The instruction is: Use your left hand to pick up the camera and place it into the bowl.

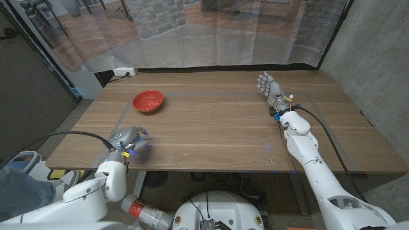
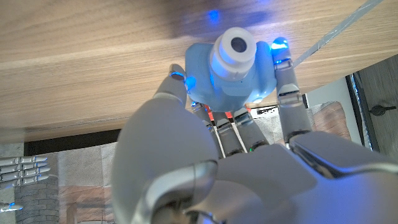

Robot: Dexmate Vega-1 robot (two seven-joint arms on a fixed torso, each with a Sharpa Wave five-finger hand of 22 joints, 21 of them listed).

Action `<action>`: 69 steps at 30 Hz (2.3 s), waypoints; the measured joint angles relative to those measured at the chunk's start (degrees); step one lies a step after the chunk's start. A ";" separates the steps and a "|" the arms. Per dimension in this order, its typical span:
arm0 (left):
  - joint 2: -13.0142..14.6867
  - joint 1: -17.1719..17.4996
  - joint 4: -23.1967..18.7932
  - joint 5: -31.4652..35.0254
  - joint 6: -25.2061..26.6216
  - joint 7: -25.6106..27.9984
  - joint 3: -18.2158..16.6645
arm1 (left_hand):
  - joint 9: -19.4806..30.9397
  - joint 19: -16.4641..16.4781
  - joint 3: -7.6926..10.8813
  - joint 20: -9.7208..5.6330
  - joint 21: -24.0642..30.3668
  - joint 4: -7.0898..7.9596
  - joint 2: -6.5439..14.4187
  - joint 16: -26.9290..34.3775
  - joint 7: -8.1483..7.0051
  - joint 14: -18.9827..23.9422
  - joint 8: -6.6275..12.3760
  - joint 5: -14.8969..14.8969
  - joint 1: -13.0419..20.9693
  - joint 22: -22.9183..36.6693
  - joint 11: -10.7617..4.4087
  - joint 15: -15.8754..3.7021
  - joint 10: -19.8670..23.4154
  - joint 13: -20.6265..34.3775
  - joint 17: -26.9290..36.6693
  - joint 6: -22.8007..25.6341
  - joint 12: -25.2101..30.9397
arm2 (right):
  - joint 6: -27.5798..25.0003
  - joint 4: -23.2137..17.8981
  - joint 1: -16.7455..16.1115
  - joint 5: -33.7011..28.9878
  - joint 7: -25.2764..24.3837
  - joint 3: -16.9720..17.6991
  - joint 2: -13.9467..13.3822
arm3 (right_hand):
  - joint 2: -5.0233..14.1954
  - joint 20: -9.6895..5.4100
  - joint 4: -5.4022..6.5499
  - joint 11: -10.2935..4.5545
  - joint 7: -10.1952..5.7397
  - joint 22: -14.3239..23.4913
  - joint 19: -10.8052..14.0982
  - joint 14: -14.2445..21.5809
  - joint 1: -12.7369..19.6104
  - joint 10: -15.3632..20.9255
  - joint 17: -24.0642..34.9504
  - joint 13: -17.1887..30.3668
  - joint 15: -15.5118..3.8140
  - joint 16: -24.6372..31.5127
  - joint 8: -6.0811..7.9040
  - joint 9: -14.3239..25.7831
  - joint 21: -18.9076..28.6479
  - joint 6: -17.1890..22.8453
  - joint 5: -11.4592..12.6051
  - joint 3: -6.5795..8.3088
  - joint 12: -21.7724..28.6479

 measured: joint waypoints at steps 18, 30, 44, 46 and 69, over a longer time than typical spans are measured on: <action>1.27 3.94 -2.80 -0.93 -1.03 0.09 -5.26 | -0.28 0.21 0.02 0.20 0.42 -0.02 0.00 -0.07 0.00 0.12 0.00 -0.06 0.00 -0.02 0.19 -0.08 0.19 0.53 0.63 0.00 0.00 | -0.09 -0.75 -0.10 -0.11 -0.42 -0.08 -0.05 | 0.00 -0.32 0.00 0.22 0.00 0.00 0.32 0.20 0.00 0.21 0.00 0.00 -0.21 0.00 0.00 0.00 -0.40 0.00 0.00 0.00 0.00; 1.76 7.41 -4.96 -1.02 -1.07 -0.95 -10.23 | -0.27 0.27 0.03 0.27 0.65 -0.03 0.00 -0.41 -0.01 1.24 -0.01 -0.22 0.00 -0.03 0.19 0.03 0.19 1.06 0.90 -0.01 0.00 | -0.15 -0.84 0.02 -0.13 -0.50 -0.13 -0.10 | 0.00 0.00 0.00 0.22 0.00 0.00 0.63 0.20 0.00 0.21 0.00 0.00 -0.21 0.00 0.00 0.00 -0.62 0.00 0.00 0.00 0.00; 1.22 9.77 -5.52 0.50 -2.49 -3.81 -15.21 | -0.26 0.27 0.04 0.27 0.86 -0.03 -0.15 -0.74 -0.10 1.74 -0.01 -0.01 0.15 -0.21 -0.41 0.49 0.80 1.60 1.36 0.51 0.00 | -0.10 -0.42 0.23 0.01 -0.37 -0.12 -0.06 | 0.00 0.00 0.00 0.21 0.22 0.00 0.62 0.20 0.00 0.21 0.00 0.00 -0.21 0.00 0.00 0.00 -0.88 0.22 0.00 0.00 0.00; 1.02 9.92 -5.38 0.74 -2.82 -4.04 -15.61 | -0.26 0.26 0.04 0.27 0.89 -0.03 -0.15 -1.18 -0.10 1.75 -0.01 -0.01 0.15 -0.24 -0.41 0.49 0.80 1.60 1.43 0.52 0.00 | -0.05 -0.40 0.24 0.02 -0.38 -0.11 -0.04 | 0.00 0.00 0.00 0.21 0.32 0.00 0.62 0.20 0.00 0.21 -0.01 0.00 -0.21 0.00 0.00 0.00 -1.06 0.32 0.00 0.00 0.00; -1.18 8.93 -3.90 3.86 -4.85 -9.52 -19.12 | -0.25 0.26 1.81 0.27 1.57 0.07 -0.15 -1.39 -0.21 2.34 0.22 -0.11 0.15 -0.30 -0.52 1.18 1.53 2.39 1.96 1.02 0.00 | 0.06 0.07 0.28 0.03 -0.53 0.02 0.09 | 0.30 -0.31 0.01 0.21 0.31 0.00 0.93 0.20 -0.30 0.21 0.00 0.00 -0.21 0.00 0.00 0.00 -1.50 0.31 0.00 0.01 0.00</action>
